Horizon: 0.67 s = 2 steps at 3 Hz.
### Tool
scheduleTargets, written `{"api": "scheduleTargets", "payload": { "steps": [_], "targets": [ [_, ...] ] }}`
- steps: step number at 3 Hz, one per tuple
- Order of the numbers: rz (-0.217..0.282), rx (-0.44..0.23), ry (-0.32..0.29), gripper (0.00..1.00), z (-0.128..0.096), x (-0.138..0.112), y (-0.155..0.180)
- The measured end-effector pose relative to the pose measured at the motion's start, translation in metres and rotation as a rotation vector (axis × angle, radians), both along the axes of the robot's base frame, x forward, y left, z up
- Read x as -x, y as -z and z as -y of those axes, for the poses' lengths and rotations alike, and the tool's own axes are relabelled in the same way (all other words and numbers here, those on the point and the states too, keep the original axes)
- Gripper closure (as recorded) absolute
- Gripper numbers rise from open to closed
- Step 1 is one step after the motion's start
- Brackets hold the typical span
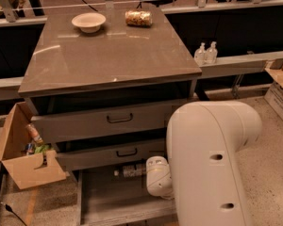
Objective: Place blue plastic bottle into bottom drawer
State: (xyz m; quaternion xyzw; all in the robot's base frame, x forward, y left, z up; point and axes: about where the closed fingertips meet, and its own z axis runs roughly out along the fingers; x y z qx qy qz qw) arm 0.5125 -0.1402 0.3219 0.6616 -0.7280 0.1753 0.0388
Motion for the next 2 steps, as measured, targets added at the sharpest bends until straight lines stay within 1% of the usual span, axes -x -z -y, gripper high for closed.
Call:
{"api": "scheduleTargets", "payload": {
  "steps": [1, 2],
  "targets": [
    [-0.006, 0.002, 0.015, 0.84, 0.0030, 0.0029, -0.0008],
    [-0.008, 0.003, 0.015, 0.61, 0.0037, 0.0038, 0.0000]
  ]
}}
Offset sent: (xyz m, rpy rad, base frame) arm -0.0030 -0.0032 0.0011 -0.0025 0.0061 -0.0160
